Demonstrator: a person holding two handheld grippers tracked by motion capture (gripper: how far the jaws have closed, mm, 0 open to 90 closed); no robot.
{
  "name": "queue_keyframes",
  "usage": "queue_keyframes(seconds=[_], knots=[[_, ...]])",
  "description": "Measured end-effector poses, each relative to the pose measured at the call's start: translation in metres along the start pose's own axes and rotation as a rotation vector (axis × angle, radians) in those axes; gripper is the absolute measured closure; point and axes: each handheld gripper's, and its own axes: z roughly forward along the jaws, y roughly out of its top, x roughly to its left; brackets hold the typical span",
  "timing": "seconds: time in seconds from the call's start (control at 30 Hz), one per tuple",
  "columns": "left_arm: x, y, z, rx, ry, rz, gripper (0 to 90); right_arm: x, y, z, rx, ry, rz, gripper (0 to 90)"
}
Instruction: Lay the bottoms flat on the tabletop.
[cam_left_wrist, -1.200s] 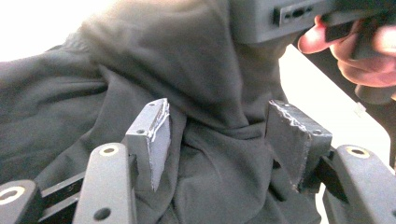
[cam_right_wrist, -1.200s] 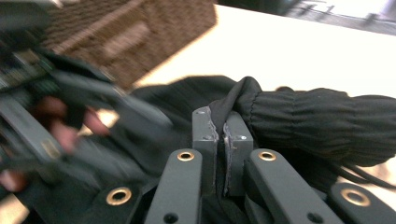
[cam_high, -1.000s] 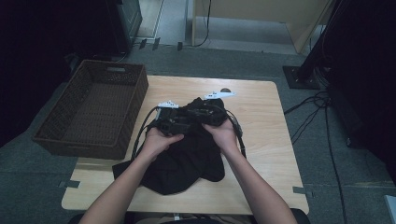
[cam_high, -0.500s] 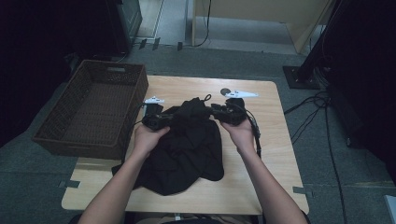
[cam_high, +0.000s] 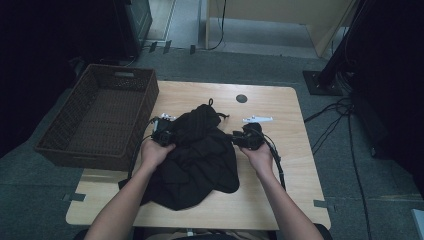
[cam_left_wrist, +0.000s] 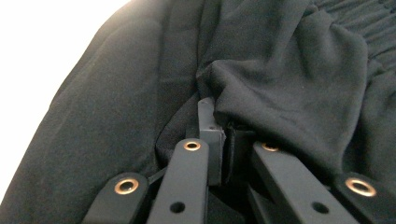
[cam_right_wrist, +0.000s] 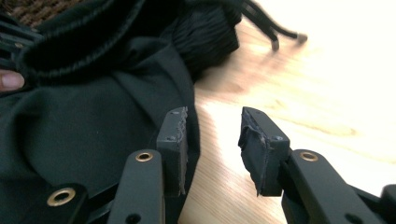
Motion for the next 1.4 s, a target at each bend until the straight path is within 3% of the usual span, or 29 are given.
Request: queue_keyframes(seconds=[0.1, 0.27, 0.3, 0.33, 0.37, 0.43, 0.47, 0.53, 0.57, 0.67, 0.7, 0.8, 0.87, 0.9, 0.93, 1.0, 1.03, 1.13, 1.3, 1.4], knots=[[-0.008, 0.003, 0.005, 0.006, -0.014, 0.022, 87.9, -0.003, -0.005, -0.001, 0.001, -0.01, 0.001, 62.1], [-0.046, 0.009, 0.029, -0.005, -0.109, 0.041, 87.9, -0.016, -0.025, -0.011, 0.018, -0.018, 0.021, 54.6], [-0.046, 0.009, 0.029, -0.005, -0.109, 0.041, 87.9, -0.016, -0.025, -0.011, 0.018, -0.018, 0.021, 54.6], [-0.063, 0.011, 0.039, -0.004, -0.162, 0.052, 87.9, -0.019, -0.031, -0.014, 0.018, -0.021, 0.017, 53.7], [-0.063, 0.011, 0.039, -0.004, -0.162, 0.052, 87.9, -0.019, -0.031, -0.014, 0.018, -0.021, 0.017, 53.7], [-0.087, 0.013, 0.051, 0.009, -0.228, 0.081, 87.7, -0.022, -0.036, -0.018, 0.031, -0.027, 0.033, 53.7], [-0.091, 0.014, 0.053, 0.014, -0.253, 0.072, 87.5, -0.023, -0.038, -0.019, 0.026, -0.034, 0.033, 53.6], [-0.091, 0.014, 0.056, 0.014, -0.275, 0.055, 87.2, -0.027, -0.041, -0.021, 0.023, -0.04, 0.053, 51.9], [-0.085, 0.014, 0.057, 0.018, -0.306, 0.032, 86.9, -0.03, -0.043, -0.02, 0.02, -0.037, 0.059, 49.3], [-0.079, 0.016, 0.053, 0.013, -0.313, 0.021, 85.7, -0.031, -0.045, -0.019, 0.011, -0.034, 0.074, 48.0], [-0.074, 0.019, 0.042, -0.02, -0.317, 0.015, 85.8, -0.031, -0.044, -0.019, 0.007, -0.034, 0.073, 47.9], [-0.068, 0.024, 0.029, -0.048, -0.325, 0.017, 86.0, -0.03, -0.041, -0.021, 0.002, -0.04, 0.067, 48.1], [-0.061, 0.031, 0.014, -0.057, -0.3, 0.049, 85.1, -0.033, -0.035, -0.028, -0.023, -0.05, 0.071, 48.2], [-0.061, 0.031, 0.014, -0.057, -0.3, 0.049, 81.9, -0.035, -0.033, -0.031, -0.039, -0.053, 0.081, 48.2], [-0.054, 0.034, 0.009, -0.064, -0.268, 0.026, 74.1, -0.037, -0.031, -0.034, -0.058, -0.055, 0.091, 47.8], [-0.052, 0.034, 0.007, -0.065, -0.271, 0.016, 56.2, -0.039, -0.029, -0.036, -0.071, -0.058, 0.095, 47.5], [-0.05, 0.035, 0.006, -0.06, -0.291, 0.018, 56.2, -0.041, -0.027, -0.038, -0.086, -0.068, 0.103, 47.5], [-0.054, 0.035, -0.007, -0.069, -0.326, 0.059, 42.5, -0.052, -0.02, -0.044, -0.113, -0.112, 0.105, 45.7], [-0.071, 0.036, -0.025, -0.086, -0.354, 0.127, 37.7, -0.065, -0.015, -0.048, -0.128, -0.155, 0.112, 43.6], [-0.089, 0.034, -0.025, -0.097, -0.376, 0.171, 35.8, -0.076, -0.01, -0.043, -0.116, -0.141, 0.126, 38.2]])
